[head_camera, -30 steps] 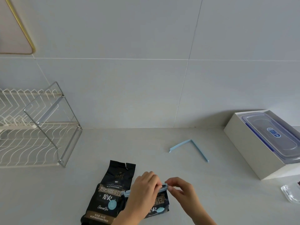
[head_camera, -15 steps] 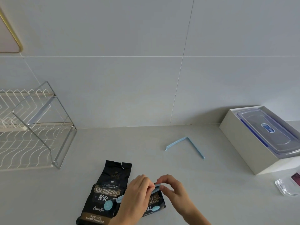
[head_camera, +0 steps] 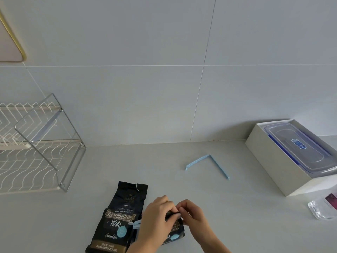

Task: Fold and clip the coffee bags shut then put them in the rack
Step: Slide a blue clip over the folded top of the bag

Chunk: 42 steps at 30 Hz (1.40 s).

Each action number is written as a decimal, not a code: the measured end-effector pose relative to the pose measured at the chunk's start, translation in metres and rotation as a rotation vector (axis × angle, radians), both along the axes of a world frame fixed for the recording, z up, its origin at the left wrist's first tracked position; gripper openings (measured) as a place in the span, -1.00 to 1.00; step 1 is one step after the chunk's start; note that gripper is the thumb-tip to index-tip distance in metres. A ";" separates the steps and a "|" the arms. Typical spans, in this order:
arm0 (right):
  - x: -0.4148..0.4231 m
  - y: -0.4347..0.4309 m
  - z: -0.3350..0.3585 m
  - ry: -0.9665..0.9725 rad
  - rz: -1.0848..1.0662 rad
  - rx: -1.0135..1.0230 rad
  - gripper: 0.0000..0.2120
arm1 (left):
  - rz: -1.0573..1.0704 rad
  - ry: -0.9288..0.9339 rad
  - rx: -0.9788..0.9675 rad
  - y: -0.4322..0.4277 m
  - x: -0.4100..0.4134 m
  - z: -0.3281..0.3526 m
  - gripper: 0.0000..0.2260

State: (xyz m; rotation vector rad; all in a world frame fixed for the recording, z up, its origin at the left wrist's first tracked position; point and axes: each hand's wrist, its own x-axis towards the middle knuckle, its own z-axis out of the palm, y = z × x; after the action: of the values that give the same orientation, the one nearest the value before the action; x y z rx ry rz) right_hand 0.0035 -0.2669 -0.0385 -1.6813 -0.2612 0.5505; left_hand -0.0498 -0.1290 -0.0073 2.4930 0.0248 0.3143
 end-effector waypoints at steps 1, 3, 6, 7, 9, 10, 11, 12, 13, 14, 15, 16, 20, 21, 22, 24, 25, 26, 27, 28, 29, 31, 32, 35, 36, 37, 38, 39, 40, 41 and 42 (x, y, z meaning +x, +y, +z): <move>-0.001 0.000 -0.001 -0.011 -0.003 -0.003 -0.79 | 0.009 -0.006 -0.004 0.000 -0.001 -0.001 -0.85; -0.004 -0.001 -0.003 -0.025 -0.014 -0.007 -0.81 | 0.002 -0.027 -0.018 -0.001 -0.002 -0.002 -0.86; -0.006 -0.004 -0.007 -0.057 0.012 -0.038 -0.79 | -0.012 -0.034 -0.063 -0.002 -0.006 0.000 -0.86; -0.006 -0.005 -0.010 -0.064 0.020 -0.050 -0.79 | -0.019 -0.032 -0.081 -0.004 -0.007 0.000 -0.86; -0.005 -0.009 -0.013 -0.069 0.030 -0.083 -0.80 | -0.018 -0.010 -0.126 -0.006 -0.008 -0.001 -0.88; -0.003 -0.010 -0.013 -0.072 0.037 -0.099 -0.79 | -0.011 0.004 -0.144 -0.006 -0.007 -0.001 -0.88; -0.001 -0.010 -0.012 -0.074 0.043 -0.112 -0.77 | -0.007 0.010 -0.154 -0.006 -0.007 -0.001 -0.89; 0.000 -0.011 -0.010 -0.075 0.048 -0.124 -0.75 | -0.009 0.008 -0.151 -0.005 -0.007 0.000 -0.91; 0.001 -0.011 -0.006 -0.094 0.052 -0.138 -0.72 | -0.018 0.001 -0.127 -0.002 -0.008 0.001 -0.92; 0.001 -0.011 -0.002 -0.142 0.041 -0.155 -0.67 | -0.032 -0.007 -0.084 0.002 -0.010 0.002 -0.93; 0.001 -0.010 0.003 -0.213 0.013 -0.173 -0.64 | -0.038 -0.014 -0.024 0.008 -0.013 0.003 -0.93; 0.001 -0.010 0.009 -0.297 -0.024 -0.192 -0.64 | -0.031 -0.018 0.035 0.014 -0.018 0.004 -0.91; -0.009 0.007 0.035 -0.652 0.097 -0.301 -0.88 | 0.154 -0.014 0.020 0.043 -0.038 -0.003 -0.84; -0.013 0.015 0.038 -0.715 0.182 -0.357 -0.87 | 0.201 -0.008 -0.096 0.046 -0.043 -0.005 -0.85; -0.017 0.023 0.038 -0.763 0.258 -0.408 -0.86 | 0.243 0.017 -0.259 0.047 -0.046 -0.007 -0.86; -0.021 0.036 0.034 -0.801 0.336 -0.467 -0.84 | 0.331 0.099 -0.568 0.044 -0.050 -0.009 -0.91; -0.021 0.040 0.032 -0.793 0.325 -0.469 -0.85 | 0.379 0.110 -0.653 0.041 -0.050 -0.010 -0.94; -0.019 0.043 0.030 -0.774 0.297 -0.466 -0.86 | 0.417 0.099 -0.716 0.038 -0.050 -0.011 -0.94; -0.018 0.044 0.030 -0.755 0.273 -0.468 -0.87 | 0.438 0.078 -0.761 0.035 -0.049 -0.011 -0.94; -0.016 0.044 0.030 -0.741 0.259 -0.475 -0.87 | 0.449 0.068 -0.792 0.032 -0.049 -0.011 -0.94; -0.015 0.044 0.028 -0.731 0.252 -0.483 -0.86 | 0.463 0.070 -0.814 0.030 -0.048 -0.011 -0.95; -0.013 0.043 0.027 -0.734 0.268 -0.496 -0.83 | 0.493 0.077 -0.850 0.028 -0.046 -0.012 -0.97; -0.012 0.043 0.026 -0.727 0.296 -0.497 -0.84 | 0.503 0.081 -0.865 0.028 -0.047 -0.015 -0.97; -0.002 0.041 0.030 -0.722 0.372 -0.506 -0.88 | 0.509 0.061 -0.861 0.029 -0.047 -0.014 -0.95; 0.000 0.041 0.030 -0.732 0.390 -0.526 -0.88 | 0.523 0.061 -0.865 0.030 -0.047 -0.013 -0.95; 0.000 0.041 0.029 -0.747 0.400 -0.548 -0.87 | 0.536 0.055 -0.873 0.029 -0.047 -0.013 -0.95; 0.000 0.041 0.028 -0.763 0.407 -0.563 -0.86 | 0.552 0.043 -0.884 0.028 -0.048 -0.013 -0.95; -0.001 0.041 0.026 -0.776 0.415 -0.562 -0.86 | 0.572 0.034 -0.896 0.026 -0.048 -0.013 -0.95; -0.002 0.041 0.025 -0.784 0.423 -0.544 -0.86 | 0.589 0.026 -0.908 0.025 -0.049 -0.013 -0.94; -0.002 0.041 0.024 -0.790 0.429 -0.518 -0.87 | 0.600 0.022 -0.922 0.023 -0.049 -0.014 -0.95; -0.002 0.042 0.023 -0.799 0.433 -0.491 -0.87 | 0.606 0.020 -0.932 0.023 -0.050 -0.014 -0.96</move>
State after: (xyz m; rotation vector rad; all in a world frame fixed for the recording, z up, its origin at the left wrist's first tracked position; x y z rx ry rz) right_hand 0.0020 -0.2251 -0.0160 -2.2864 -1.1629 0.2283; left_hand -0.0999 -0.1064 -0.0211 1.5093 0.7625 0.4023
